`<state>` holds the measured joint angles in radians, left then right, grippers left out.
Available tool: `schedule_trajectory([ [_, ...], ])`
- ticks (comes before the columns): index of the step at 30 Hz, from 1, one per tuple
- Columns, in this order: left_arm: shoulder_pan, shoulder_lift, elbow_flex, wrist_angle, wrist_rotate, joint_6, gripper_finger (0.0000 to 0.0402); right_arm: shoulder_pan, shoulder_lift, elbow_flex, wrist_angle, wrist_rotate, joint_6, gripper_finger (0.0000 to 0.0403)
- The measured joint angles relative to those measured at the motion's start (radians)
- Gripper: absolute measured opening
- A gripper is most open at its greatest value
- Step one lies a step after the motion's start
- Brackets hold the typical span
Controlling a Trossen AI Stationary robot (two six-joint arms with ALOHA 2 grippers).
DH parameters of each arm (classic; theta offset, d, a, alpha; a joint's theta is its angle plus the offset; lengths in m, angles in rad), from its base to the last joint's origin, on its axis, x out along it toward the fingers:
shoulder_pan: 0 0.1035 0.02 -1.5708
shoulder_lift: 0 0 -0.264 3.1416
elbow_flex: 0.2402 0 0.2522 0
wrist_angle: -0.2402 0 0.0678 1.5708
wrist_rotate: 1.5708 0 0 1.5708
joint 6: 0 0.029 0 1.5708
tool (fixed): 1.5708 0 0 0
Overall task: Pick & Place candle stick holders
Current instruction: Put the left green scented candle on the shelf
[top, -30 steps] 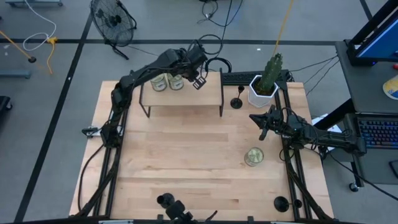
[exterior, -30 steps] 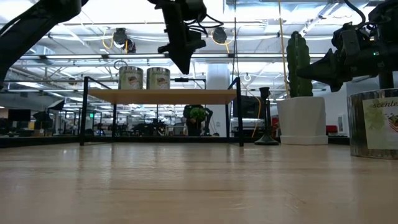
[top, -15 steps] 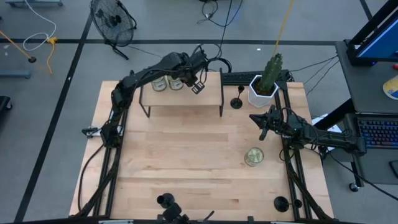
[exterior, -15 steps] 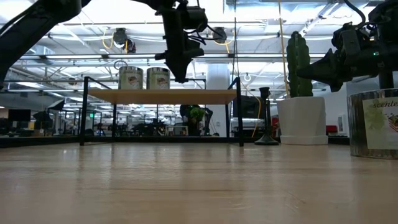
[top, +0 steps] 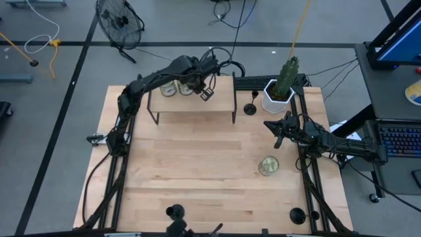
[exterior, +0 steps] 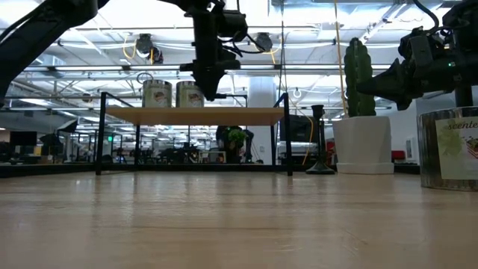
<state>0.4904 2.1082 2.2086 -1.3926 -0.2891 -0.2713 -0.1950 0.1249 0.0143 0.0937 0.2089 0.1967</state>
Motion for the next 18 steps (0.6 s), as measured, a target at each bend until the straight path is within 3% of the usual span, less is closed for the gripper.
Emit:
schedule_trajectory([
  [10, -0.003, 0.0, 0.005, -0.02, -0.003, -0.046, 0.0063, 0.0, 0.0, 0.0, 0.0, 0.0, 0.0, 0.0004],
  [18, -0.033, -0.027, 0.008, 0.105, -0.056, 0.005, 0.0062, 0.0, 0.0, 0.0, 0.0, 0.0, 0.0, 0.0004],
])
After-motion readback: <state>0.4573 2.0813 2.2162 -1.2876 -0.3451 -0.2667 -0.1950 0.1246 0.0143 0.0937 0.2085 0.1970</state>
